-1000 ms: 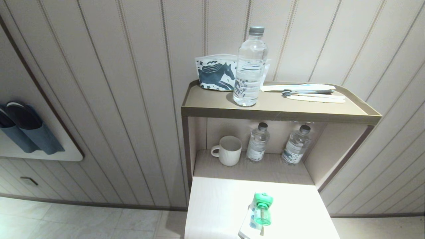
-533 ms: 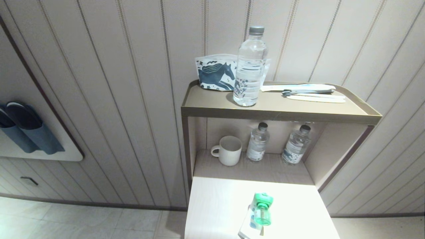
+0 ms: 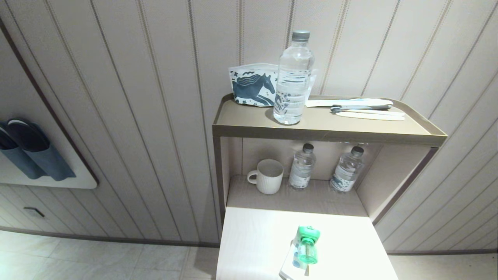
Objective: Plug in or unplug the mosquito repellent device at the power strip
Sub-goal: Hold the socket with your left hand and unplug it with your right hand
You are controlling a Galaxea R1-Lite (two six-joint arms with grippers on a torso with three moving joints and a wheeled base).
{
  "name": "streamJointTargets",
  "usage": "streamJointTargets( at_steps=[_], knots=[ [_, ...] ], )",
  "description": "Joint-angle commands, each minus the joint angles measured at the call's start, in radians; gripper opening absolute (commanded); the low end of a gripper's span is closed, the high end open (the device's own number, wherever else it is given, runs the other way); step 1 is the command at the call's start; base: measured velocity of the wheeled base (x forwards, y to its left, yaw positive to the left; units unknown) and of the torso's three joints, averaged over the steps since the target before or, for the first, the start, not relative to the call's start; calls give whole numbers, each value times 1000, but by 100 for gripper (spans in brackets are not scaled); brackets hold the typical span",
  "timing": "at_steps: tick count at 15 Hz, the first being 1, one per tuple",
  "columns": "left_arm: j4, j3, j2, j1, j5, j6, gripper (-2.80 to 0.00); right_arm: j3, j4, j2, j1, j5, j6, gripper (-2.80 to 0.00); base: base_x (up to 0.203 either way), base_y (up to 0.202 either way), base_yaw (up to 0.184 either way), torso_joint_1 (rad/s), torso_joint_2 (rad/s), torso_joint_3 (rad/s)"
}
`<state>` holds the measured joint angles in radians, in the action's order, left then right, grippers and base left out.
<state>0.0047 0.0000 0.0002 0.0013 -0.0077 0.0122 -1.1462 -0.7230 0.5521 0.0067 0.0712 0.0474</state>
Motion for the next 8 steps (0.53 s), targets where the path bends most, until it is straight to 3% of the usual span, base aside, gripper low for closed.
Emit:
streamJointTargets(
  at_steps=[1, 4, 8],
  knots=[
    [0, 0, 0, 0, 0, 0, -280, -239, -189, 307, 5, 42, 28, -280, 0, 0, 0, 0, 0, 0],
    [0, 0, 0, 0, 0, 0, -280, -617, -595, 666, 71, 156, 85, -280, 0, 0, 0, 0, 0, 0],
    [0, 0, 0, 0, 0, 0, -280, -768, -810, 984, 358, 235, 163, -280, 0, 0, 0, 0, 0, 0]
  ],
)
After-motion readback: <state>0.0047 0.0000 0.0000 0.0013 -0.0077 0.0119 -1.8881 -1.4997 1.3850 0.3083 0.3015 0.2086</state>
